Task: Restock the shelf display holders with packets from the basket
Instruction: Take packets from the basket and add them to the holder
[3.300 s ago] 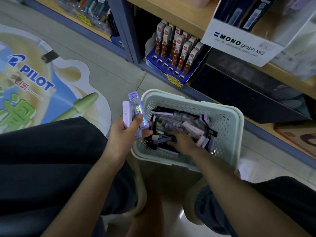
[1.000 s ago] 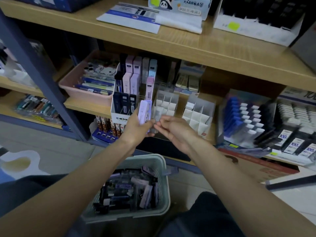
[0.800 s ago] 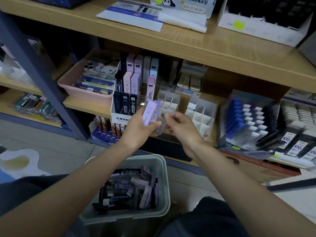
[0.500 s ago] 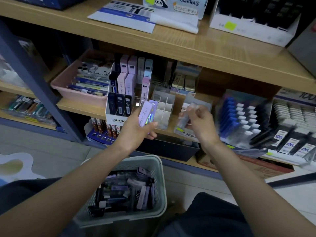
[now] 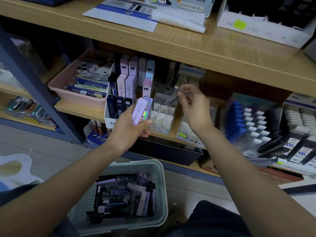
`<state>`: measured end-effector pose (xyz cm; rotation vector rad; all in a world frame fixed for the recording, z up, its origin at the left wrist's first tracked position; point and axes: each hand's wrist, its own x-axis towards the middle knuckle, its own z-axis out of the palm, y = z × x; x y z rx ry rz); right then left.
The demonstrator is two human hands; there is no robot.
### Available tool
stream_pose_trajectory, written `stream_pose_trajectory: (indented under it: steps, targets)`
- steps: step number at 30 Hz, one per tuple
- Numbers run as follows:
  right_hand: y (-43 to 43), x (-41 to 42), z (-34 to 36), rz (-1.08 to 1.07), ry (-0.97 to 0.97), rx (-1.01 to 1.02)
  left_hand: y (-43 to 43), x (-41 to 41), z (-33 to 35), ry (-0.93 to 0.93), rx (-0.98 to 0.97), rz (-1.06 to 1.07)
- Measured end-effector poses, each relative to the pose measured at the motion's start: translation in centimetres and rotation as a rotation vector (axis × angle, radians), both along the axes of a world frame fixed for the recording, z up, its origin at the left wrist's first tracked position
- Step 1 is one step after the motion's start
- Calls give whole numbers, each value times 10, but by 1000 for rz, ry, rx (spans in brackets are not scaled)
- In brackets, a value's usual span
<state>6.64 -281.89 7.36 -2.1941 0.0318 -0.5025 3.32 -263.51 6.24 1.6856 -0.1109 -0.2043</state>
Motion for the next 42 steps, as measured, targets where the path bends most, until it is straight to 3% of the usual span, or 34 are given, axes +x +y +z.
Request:
stream_pose_trajectory:
  steps: [6, 15, 21, 27, 30, 32, 37, 42]
  targets:
    - [15, 34, -14, 104, 36, -169, 15, 7, -8, 22, -13, 46]
    - [25, 51, -14, -62, -14, -232, 19, 10, -12, 68, -44, 58]
    - [25, 57, -19, 28, 138, -384, 20, 7, -11, 83, -40, 60]
    - [32, 53, -12, -13, 193, -566, 25, 0, -11, 125, -52, 42]
    - [46, 26, -5, 32, -21, -422, 27, -7, -11, 151, -36, 13]
    - [57, -2, -3, 111, -34, -301, 28, -12, -12, 171, -11, -12]
    - [75, -52, -12, 399, 369, 54, 33, -31, -18, 186, 34, -165]
    - [73, -64, -11, 535, 437, 259, 41, -44, -17, 249, -19, -251]
